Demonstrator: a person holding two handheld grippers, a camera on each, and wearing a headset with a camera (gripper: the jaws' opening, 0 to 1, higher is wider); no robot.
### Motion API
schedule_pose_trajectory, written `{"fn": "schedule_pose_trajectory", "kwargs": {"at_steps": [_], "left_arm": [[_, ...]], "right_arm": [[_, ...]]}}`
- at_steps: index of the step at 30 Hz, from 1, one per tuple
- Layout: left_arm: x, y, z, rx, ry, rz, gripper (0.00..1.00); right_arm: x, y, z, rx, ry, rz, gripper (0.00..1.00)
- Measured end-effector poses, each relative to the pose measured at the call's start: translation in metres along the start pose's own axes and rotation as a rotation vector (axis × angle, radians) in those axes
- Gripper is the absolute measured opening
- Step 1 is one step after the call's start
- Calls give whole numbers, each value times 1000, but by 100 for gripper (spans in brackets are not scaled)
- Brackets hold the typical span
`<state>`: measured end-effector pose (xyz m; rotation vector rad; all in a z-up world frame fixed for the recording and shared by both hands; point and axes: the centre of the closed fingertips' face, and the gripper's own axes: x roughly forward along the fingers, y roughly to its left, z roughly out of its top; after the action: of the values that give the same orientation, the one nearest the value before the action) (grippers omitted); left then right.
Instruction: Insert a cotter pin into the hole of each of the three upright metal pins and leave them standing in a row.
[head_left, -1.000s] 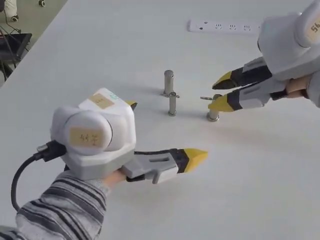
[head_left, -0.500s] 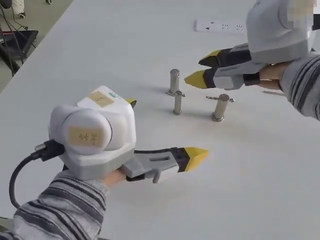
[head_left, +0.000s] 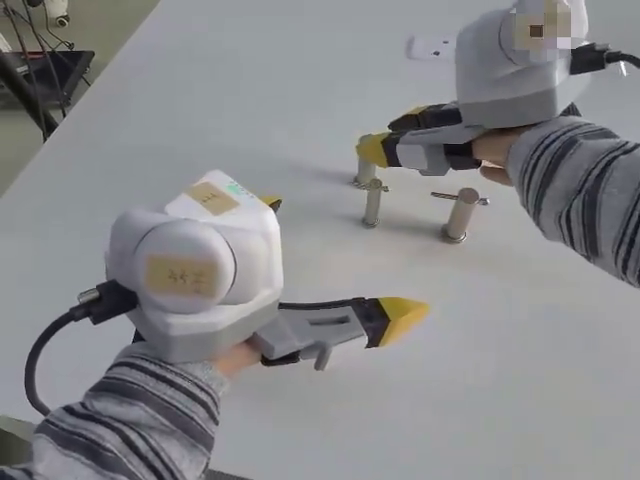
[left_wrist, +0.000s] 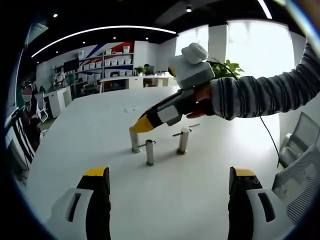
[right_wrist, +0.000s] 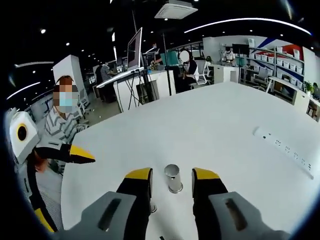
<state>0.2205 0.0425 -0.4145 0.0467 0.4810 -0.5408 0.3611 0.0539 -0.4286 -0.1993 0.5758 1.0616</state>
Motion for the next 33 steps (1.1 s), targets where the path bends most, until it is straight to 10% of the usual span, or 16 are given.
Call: {"fn": "schedule_pose_trajectory", "kwargs": {"at_steps": [33], "left_arm": [[-3, -4, -4, -27, 12, -16, 98]], "right_arm": [[16, -3, -11, 27, 72, -56, 8]]}}
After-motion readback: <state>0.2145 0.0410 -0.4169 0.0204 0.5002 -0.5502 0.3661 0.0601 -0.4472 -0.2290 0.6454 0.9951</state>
